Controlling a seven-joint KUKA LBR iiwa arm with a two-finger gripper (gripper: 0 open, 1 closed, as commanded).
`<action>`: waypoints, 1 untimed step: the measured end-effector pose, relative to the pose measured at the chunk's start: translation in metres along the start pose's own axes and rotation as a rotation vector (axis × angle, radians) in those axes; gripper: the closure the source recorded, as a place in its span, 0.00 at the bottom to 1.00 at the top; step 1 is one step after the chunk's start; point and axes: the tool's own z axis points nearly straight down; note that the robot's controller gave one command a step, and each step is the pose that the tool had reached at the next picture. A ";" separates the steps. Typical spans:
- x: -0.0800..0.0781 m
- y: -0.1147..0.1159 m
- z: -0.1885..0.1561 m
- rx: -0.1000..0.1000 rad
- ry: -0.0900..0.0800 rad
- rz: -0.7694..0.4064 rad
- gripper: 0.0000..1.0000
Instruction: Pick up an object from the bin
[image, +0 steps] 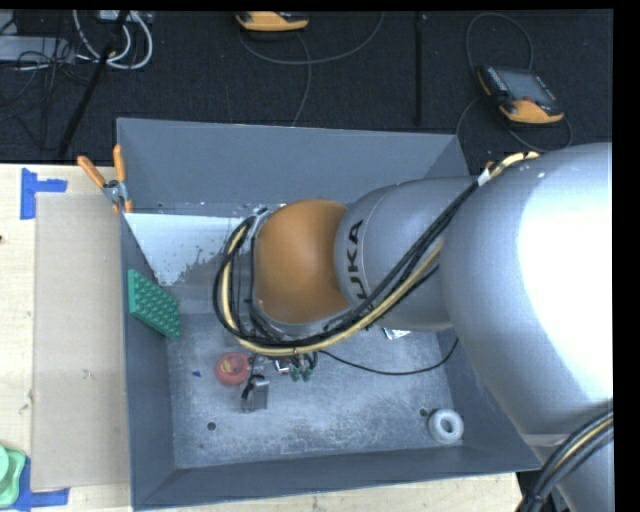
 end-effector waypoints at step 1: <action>0.019 0.021 -0.013 -0.001 -0.001 -0.104 0.00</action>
Offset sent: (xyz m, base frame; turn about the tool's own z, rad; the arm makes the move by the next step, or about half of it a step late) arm -0.0220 0.0181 0.0137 -0.1049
